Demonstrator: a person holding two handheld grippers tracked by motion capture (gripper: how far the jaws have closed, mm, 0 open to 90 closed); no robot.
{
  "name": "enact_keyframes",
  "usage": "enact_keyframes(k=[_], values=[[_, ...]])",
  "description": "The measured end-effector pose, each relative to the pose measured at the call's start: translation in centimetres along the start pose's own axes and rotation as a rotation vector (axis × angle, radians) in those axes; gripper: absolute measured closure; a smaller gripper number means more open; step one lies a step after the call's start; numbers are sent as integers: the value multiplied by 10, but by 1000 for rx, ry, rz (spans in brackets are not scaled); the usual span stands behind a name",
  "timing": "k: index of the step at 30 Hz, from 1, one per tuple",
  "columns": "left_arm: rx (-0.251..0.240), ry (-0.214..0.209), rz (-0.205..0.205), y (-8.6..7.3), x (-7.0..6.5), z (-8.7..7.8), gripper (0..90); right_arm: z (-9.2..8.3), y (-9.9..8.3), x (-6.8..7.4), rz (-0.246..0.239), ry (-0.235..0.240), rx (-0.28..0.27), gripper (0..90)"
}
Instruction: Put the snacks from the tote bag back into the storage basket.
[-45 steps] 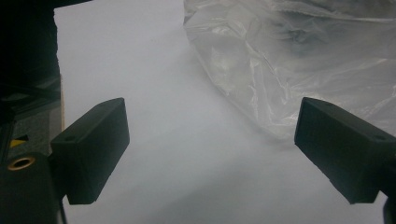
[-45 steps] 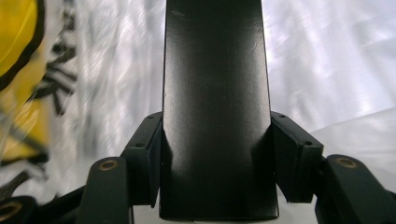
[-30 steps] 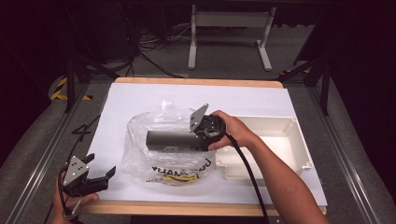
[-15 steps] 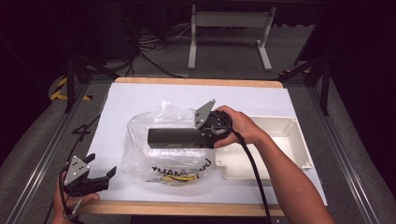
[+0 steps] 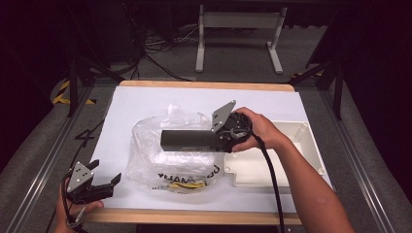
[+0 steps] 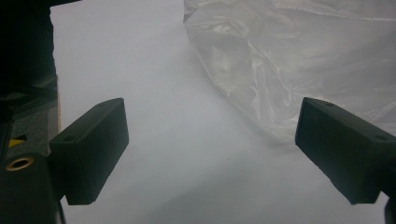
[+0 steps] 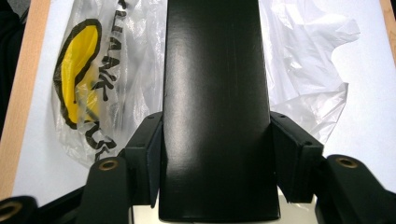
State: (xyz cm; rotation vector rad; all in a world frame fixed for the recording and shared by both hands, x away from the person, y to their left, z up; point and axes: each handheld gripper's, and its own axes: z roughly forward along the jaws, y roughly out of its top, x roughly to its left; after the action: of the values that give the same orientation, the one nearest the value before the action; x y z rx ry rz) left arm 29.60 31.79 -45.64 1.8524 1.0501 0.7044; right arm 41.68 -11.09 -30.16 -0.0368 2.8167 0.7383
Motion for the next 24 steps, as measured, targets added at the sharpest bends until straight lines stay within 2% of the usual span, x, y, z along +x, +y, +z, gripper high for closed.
enact_keyframes(k=[13, 20, 24], values=[[0, 2, -3, 0, 1, 0, 106, -16, -13, 3, -2, -16, -4, 428], [4, 5, -4, 0, 1, 1, 106, -28, -28, 3, 18, -27, -2, 429], [11, 5, -1, -1, 1, 2, 106, -36, -36, 4, 38, -50, -2, 428]])
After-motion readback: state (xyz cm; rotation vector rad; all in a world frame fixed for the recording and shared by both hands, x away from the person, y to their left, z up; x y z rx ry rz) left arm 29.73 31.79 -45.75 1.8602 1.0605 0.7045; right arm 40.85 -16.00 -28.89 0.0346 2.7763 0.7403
